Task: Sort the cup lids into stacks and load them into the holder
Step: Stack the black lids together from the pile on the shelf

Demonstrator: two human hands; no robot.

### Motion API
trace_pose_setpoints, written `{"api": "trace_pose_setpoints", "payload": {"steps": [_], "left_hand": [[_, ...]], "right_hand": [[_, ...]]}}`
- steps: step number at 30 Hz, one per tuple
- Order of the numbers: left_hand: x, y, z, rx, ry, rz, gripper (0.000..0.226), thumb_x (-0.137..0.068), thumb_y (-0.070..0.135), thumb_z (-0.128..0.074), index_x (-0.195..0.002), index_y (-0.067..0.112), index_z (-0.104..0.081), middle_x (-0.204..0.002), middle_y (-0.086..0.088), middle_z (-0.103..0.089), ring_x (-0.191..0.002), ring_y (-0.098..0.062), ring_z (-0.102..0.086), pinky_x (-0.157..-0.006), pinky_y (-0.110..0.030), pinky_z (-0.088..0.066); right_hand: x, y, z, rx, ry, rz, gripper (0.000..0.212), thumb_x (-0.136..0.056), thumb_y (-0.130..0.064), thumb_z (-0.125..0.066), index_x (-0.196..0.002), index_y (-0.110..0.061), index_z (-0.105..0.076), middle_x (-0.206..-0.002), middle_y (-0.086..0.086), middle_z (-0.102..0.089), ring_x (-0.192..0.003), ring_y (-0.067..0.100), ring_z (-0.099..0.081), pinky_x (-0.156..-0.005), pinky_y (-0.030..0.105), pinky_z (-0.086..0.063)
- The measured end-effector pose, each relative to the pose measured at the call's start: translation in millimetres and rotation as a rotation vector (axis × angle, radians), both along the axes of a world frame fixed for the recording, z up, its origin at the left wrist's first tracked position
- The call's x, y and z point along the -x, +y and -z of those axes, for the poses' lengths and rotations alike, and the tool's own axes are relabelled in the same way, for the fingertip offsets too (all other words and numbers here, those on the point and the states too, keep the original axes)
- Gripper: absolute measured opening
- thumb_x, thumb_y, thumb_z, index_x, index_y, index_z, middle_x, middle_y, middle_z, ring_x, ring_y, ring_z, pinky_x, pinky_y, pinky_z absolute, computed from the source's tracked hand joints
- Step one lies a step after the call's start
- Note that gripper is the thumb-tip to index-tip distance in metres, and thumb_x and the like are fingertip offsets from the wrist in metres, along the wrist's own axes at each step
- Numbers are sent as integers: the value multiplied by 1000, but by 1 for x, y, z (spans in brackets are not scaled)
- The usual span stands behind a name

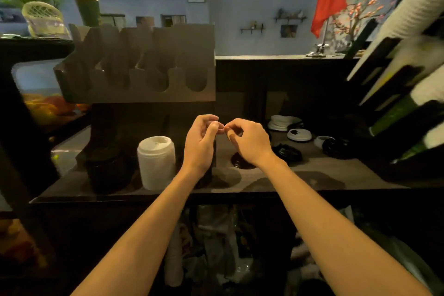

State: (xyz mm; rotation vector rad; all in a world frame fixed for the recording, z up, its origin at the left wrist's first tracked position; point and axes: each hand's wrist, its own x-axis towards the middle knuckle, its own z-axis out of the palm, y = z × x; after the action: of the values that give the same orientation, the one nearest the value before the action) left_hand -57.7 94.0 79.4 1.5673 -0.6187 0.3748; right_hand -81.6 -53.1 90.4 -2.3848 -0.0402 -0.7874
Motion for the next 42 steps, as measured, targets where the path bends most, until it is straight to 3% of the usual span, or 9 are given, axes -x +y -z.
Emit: {"api": "trace_pose_setpoints", "payload": {"steps": [8, 12, 16, 19, 25, 31, 36, 40, 42], "left_hand": [[3, -88, 35, -67, 171, 106, 15, -103, 26, -56, -118, 23, -61, -114, 7, -65, -108, -9, -63, -94, -27, -52], [-14, -113, 60, -371, 151, -69, 31, -99, 26, -61, -128, 22, -56, -131, 5, -54, -120, -17, -55, -94, -28, -45], [-32, -127, 74, -760, 160, -295, 69, -90, 39, -69, -149, 17, -40, -154, -12, -35, -145, -31, -31, -117, -45, -28], [-41, -133, 77, -883, 308, -249, 79, -93, 51, -63, -155, 15, -29, -161, -16, -29, -151, -35, -22, -122, -51, -17], [-46, -125, 80, -522, 286, -208, 78, -75, 32, -89, -139, 19, -48, -139, -6, -49, -134, -28, -45, -112, -48, -41], [-35, -117, 70, -366, 370, -185, 106, -68, 33, -95, -153, 13, -37, -152, -6, -34, -139, -26, -43, -112, -40, -41], [-31, -108, 68, -227, 415, -148, 109, -67, 30, -96, -155, 16, -34, -153, -4, -34, -140, -23, -41, -113, -38, -38], [-31, -105, 69, -113, 441, -110, 104, -69, 34, -94, -153, 20, -34, -145, 2, -41, -133, -17, -45, -109, -36, -41], [-33, -106, 72, -33, 442, -55, 84, -78, 38, -88, -144, 25, -40, -141, 5, -44, -128, -14, -48, -107, -35, -46]], "right_hand": [[14, -80, 38, -54, -11, 170, 17, -99, -27, -59, -114, -29, -67, -110, -12, -63, -103, 10, -58, -85, 34, -54], [13, -117, 68, 9, -2, 360, 41, -95, -31, -63, -134, -22, -56, -137, -1, -49, -131, 21, -43, -104, 36, -43], [5, -144, 87, -99, 279, 412, 81, -92, -56, -59, -158, -29, -20, -167, 4, -5, -153, 28, -8, -122, 48, -19], [-8, -149, 89, -64, 495, 351, 88, -91, -67, -51, -160, -30, -10, -167, 7, -11, -152, 33, -12, -122, 51, -17], [-11, -149, 92, -2, 395, 283, 61, -92, -64, -54, -141, -29, -44, -138, 5, -37, -127, 31, -44, -101, 43, -43], [-3, -137, 88, -21, 476, 142, 78, -91, -74, -46, -155, -31, -32, -162, -2, -20, -148, 25, -23, -118, 44, -28], [1, -130, 82, 215, 301, 162, 71, -95, -62, -51, -155, -30, -31, -154, -3, -39, -143, 20, -31, -116, 39, -24], [3, -118, 82, -65, 63, 198, 97, -80, -56, -77, -157, -23, -28, -148, -3, -35, -133, 12, -37, -110, 35, -36], [1, -110, 82, -236, 25, 182, 101, -77, -53, -82, -156, -18, -30, -141, -3, -34, -130, 8, -37, -107, 29, -39]]}}
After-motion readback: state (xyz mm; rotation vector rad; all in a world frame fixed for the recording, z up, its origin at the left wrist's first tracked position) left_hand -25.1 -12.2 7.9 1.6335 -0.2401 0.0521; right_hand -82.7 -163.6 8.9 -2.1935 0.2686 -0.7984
